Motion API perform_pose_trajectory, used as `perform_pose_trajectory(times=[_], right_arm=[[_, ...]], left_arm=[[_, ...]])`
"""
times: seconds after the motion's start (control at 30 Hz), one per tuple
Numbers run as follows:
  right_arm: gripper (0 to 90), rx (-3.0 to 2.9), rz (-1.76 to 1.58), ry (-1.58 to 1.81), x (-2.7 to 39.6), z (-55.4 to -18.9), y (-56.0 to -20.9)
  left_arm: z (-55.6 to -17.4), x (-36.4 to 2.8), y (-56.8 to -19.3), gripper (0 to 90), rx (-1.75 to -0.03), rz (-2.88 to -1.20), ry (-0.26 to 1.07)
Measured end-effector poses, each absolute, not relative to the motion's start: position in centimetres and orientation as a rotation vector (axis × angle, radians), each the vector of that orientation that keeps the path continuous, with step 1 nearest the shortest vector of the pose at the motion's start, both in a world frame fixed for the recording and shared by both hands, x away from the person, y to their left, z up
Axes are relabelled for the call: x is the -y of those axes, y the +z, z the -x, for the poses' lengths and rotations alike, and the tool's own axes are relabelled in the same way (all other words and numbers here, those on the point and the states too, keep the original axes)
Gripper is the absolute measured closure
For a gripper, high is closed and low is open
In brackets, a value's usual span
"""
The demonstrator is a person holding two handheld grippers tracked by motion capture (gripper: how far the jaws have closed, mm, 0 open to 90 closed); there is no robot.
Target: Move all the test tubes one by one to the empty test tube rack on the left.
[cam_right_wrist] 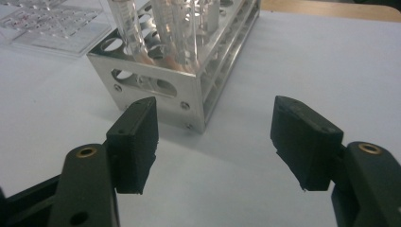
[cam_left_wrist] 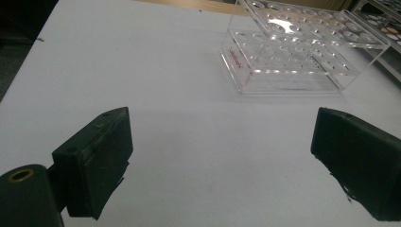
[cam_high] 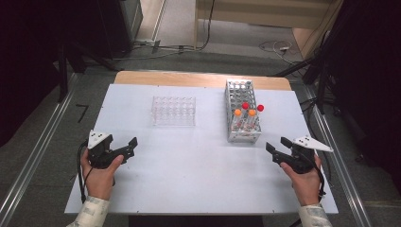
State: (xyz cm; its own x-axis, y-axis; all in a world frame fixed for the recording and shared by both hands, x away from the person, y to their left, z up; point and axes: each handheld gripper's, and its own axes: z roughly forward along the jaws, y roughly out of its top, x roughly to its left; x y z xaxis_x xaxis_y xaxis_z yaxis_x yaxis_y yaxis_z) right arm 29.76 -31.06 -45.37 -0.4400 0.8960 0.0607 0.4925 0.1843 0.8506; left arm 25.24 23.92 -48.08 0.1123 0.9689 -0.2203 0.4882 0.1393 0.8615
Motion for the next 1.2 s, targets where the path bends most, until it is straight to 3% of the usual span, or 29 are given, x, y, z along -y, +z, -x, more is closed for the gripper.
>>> perform_pose_trajectory(times=[0.27,0.6,0.87,1.2], right_arm=[[51.3,-2.022,-1.216,1.167,28.5,-32.9,-44.8],[64.3,-2.039,-1.206,1.165,26.9,-35.0,-44.5],[71.6,-2.053,-1.214,1.143,26.7,-35.5,-44.9],[73.1,-2.039,-1.192,1.174,26.6,-35.3,-43.6]], left_arm=[[-25.3,-23.6,-48.0,6.7,-1.502,-1.482,0.666],[-25.2,-23.8,-48.0,6.7,-1.508,-1.483,0.669],[-25.2,-23.7,-48.0,6.7,-1.503,-1.485,0.670],[-25.2,-23.7,-47.9,6.7,-1.500,-1.483,0.668]])
